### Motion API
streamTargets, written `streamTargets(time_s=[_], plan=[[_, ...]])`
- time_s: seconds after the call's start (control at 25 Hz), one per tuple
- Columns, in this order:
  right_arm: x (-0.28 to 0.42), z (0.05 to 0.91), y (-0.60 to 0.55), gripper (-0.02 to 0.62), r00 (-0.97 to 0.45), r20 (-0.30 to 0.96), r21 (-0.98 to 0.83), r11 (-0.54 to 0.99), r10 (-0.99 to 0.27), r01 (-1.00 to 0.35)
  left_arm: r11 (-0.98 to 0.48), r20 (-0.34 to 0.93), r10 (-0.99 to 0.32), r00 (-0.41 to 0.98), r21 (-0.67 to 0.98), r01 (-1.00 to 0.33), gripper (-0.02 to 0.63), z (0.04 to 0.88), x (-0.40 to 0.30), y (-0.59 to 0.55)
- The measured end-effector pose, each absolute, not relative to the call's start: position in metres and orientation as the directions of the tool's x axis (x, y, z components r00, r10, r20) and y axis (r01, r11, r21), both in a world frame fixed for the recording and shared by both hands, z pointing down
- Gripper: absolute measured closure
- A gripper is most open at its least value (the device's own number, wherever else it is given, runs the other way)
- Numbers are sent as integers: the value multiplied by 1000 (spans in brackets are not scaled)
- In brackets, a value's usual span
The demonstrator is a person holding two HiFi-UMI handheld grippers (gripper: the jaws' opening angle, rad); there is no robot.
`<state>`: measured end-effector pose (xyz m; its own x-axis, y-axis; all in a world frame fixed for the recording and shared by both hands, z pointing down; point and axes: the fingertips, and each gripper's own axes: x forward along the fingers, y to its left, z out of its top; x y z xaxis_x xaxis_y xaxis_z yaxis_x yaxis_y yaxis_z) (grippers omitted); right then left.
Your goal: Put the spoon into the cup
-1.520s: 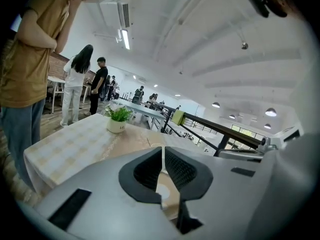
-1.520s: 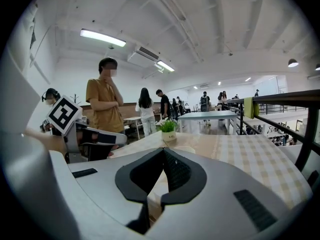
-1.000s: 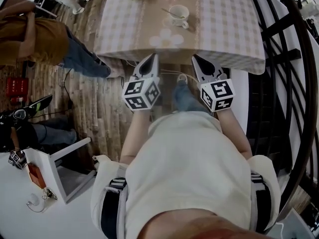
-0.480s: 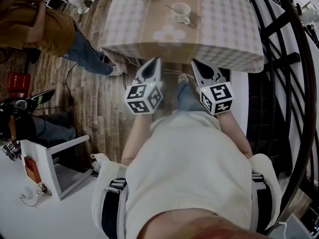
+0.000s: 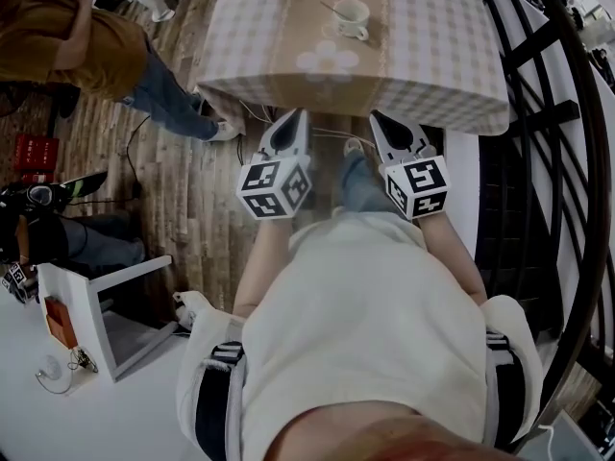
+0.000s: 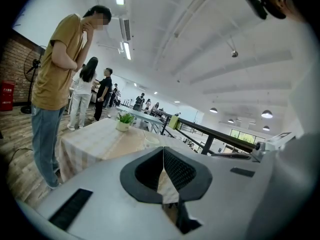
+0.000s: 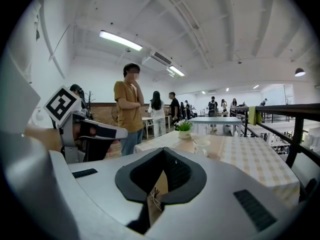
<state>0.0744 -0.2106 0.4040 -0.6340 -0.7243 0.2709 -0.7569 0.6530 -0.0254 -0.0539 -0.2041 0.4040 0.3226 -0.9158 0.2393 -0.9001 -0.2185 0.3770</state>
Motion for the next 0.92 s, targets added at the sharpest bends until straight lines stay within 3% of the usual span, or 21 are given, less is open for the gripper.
streamTargets(time_s=[0.92], plan=[[77,401,-215,595,-630,259,-31,646,-732,-763,-229,245,-908,341,392,-891,601,407,-50,-209]])
